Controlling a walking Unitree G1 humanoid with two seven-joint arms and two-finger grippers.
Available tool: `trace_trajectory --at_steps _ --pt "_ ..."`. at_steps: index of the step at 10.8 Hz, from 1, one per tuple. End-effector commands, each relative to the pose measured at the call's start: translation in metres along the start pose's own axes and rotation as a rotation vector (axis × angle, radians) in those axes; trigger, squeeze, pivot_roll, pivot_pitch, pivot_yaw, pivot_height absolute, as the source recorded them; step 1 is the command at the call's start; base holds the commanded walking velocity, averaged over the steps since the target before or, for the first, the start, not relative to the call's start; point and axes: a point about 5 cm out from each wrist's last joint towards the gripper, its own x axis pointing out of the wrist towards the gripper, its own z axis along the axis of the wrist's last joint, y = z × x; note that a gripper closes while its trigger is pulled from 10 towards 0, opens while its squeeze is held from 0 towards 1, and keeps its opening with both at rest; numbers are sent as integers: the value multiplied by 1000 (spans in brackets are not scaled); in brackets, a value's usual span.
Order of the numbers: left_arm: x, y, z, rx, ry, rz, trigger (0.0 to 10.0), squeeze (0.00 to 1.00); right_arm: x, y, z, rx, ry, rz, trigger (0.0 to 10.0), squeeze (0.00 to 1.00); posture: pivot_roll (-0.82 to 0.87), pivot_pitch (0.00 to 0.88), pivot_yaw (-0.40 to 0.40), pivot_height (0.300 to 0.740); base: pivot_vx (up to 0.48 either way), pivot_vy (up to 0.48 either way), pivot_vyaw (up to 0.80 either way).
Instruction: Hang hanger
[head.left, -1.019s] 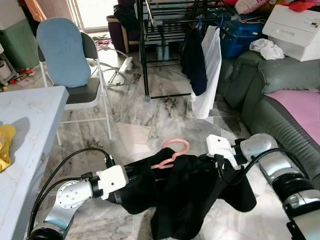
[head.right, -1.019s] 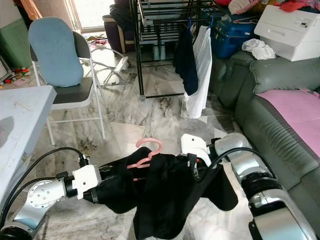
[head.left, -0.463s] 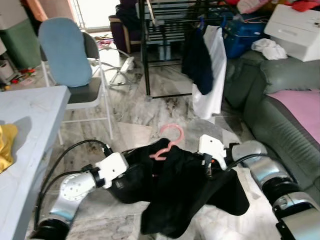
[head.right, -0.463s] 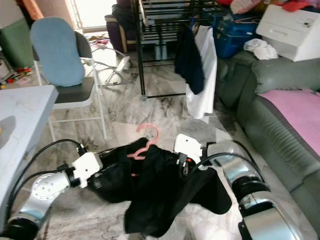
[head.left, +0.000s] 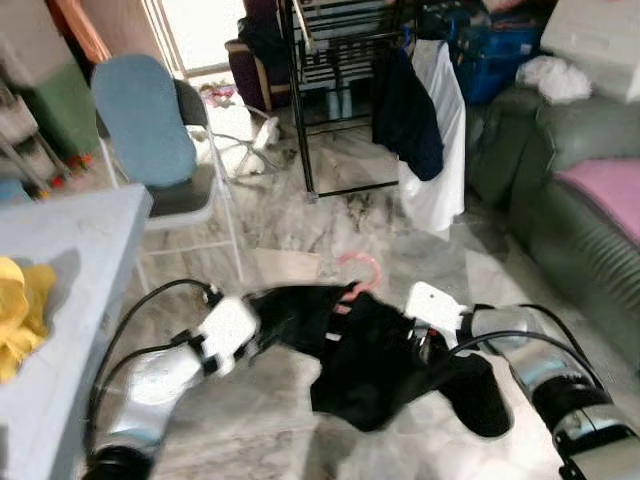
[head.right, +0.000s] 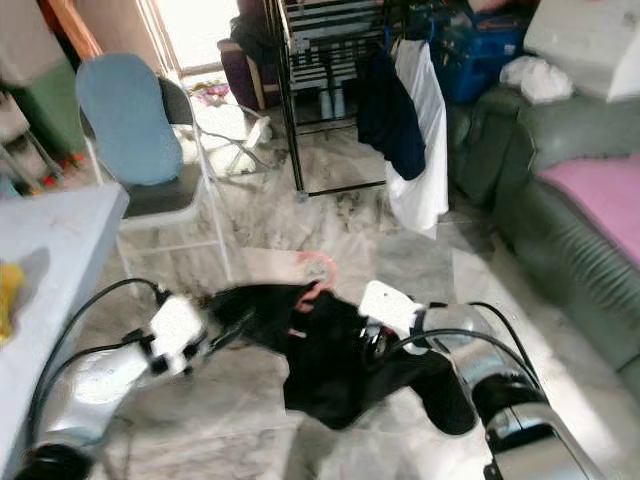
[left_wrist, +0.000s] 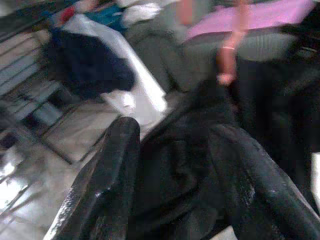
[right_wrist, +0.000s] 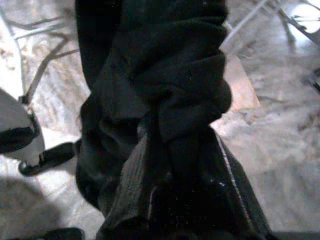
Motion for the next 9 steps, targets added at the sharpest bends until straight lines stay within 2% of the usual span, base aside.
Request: trace_trajectory --at_steps 1,2,3,5,6,7,8,9 --pt "-2 10 -7 -37 50 96 10000 1000 -2 -10 13 2 -55 -86 0 0 -160 0 168 740 0 0 0" --pt "-2 12 -22 -137 117 282 10000 1000 -4 -20 5 107 -36 -308 0 0 -179 0 178 740 0 0 0" --pt "-3 13 -30 -196 149 432 10000 1000 -5 -25 1 199 -36 -427 0 0 -189 0 169 740 0 0 0" --pt "-8 14 -38 -310 161 680 10000 1000 -5 -24 -4 409 -60 -550 0 0 -181 0 120 740 0 0 0" --pt "-13 14 -41 -333 180 795 10000 1000 -2 -21 -8 490 -33 -621 902 0 -156 0 72 740 0 0 0" --pt "-15 14 -44 -347 199 837 10000 1000 0 -19 -11 499 -6 -645 3922 0 -142 0 49 740 0 0 0" --pt "-20 10 -45 -377 179 837 10000 608 8 -14 -6 509 6 -663 10000 0 -120 0 32 740 0 0 0" --pt "-21 8 -45 -396 176 843 10000 0 11 -12 -1 518 -14 -670 10000 0 -102 0 28 740 0 0 0"
